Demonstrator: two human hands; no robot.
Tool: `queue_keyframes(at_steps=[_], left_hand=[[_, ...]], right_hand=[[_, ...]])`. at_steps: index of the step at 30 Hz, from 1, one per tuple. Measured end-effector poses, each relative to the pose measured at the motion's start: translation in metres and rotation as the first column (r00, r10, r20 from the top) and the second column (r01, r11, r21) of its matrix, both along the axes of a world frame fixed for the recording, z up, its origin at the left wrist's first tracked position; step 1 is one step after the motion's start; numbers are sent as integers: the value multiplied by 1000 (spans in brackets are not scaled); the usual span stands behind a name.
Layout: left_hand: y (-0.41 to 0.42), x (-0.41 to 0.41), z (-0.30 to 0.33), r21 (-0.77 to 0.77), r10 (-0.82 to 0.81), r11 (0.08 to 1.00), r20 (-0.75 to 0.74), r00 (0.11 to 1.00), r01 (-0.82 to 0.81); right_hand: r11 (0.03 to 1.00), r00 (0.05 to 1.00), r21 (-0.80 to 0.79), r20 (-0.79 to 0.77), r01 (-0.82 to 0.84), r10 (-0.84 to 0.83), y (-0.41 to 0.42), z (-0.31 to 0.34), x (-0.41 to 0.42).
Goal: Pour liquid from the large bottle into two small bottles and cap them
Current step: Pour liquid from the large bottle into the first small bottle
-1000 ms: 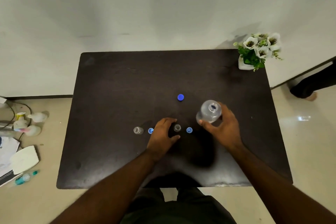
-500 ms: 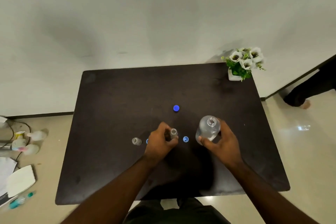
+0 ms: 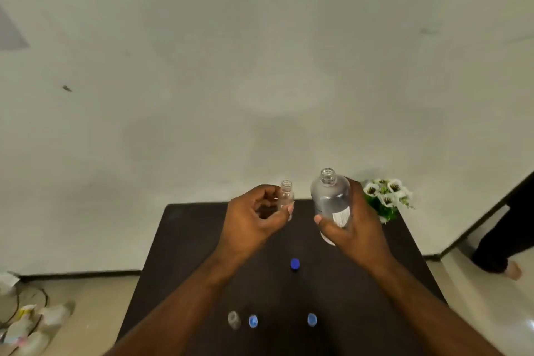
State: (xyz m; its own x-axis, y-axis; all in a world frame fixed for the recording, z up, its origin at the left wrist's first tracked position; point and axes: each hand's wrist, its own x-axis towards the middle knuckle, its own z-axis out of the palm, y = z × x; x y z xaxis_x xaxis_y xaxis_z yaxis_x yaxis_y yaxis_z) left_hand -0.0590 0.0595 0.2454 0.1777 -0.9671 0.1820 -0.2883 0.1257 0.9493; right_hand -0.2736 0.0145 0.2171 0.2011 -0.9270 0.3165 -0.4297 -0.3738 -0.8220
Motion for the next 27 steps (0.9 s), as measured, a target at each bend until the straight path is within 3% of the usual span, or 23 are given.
queue_keyframes(at_steps=[8,13,19,27], left_hand=[[9,16,113,-197,69,978,21,997,-63],[21,23,156,-286,54,957,-4,999,-53],[19,27,185,-346,42,938,26,999,-30],[16,25,191,-354,27,935,18,999,-19]], right_hand=[[944,993,-314,-87,-101,77,-13,142,28],[901,962,-423,-272,-93,-29,0,202,30],[835,907,-535,-404,-129,-118,8,241,25],[835,846,-535,-499,-129,-189,7,263,16]])
